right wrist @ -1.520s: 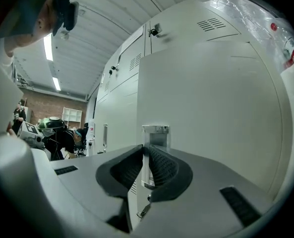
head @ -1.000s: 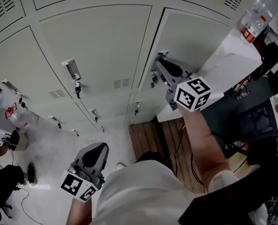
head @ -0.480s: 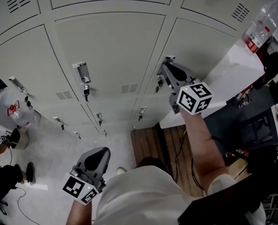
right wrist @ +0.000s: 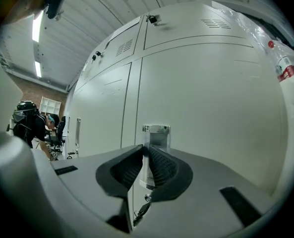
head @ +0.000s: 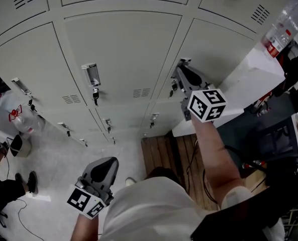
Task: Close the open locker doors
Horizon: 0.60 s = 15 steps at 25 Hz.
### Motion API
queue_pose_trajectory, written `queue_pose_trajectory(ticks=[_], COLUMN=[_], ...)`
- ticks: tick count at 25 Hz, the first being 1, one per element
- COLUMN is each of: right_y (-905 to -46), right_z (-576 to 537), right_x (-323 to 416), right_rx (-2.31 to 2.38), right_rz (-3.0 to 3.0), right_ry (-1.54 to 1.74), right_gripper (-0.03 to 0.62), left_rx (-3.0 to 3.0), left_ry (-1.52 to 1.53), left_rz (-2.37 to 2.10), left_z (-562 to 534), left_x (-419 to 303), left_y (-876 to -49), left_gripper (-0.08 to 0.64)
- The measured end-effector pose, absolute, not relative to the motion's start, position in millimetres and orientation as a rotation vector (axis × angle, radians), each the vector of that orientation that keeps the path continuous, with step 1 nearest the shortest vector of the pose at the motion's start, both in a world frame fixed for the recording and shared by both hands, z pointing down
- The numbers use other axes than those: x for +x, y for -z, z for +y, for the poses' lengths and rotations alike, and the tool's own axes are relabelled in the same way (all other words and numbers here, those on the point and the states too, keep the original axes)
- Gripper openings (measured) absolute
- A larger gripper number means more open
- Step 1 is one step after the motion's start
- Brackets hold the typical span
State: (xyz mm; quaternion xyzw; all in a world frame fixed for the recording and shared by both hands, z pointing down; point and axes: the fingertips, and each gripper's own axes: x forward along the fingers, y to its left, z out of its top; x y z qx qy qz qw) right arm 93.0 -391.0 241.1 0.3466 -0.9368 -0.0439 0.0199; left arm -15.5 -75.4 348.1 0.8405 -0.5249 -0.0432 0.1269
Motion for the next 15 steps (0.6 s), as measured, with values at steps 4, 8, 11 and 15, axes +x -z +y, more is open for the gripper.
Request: queue_pose_trajectory(ticks=[4,8,11,15], right_y=[-241.1,-244.2,-245.4,-251.5], right_z=[-391.4,-390.4,-390.7,-387.1], right_x=[93.0,95.0,93.1,92.6], right_rx=[1.163,1.218,1.243,1.248], right_rz=[-2.839,-2.777,-2.754,-2.74], right_ry=[0.212,0.261,0.275,0.266], right_gripper=[0.04,0.04,0.04,0.04], left_rx=[2.44,2.43,2.428,2.409], left_ry=[0.118,0.127,0.133,0.138], left_rz=[-1.527,-1.516,-1.523,-1.549], left_z=[-70.1,-62.6,-58.4,-50.3], left_x=[-17.2,-15.5,-18.9,-24.9], left_y=[-352.4,-355.7,-354.9,-357.1], left_gripper=[0.012,0.012,0.012,0.012])
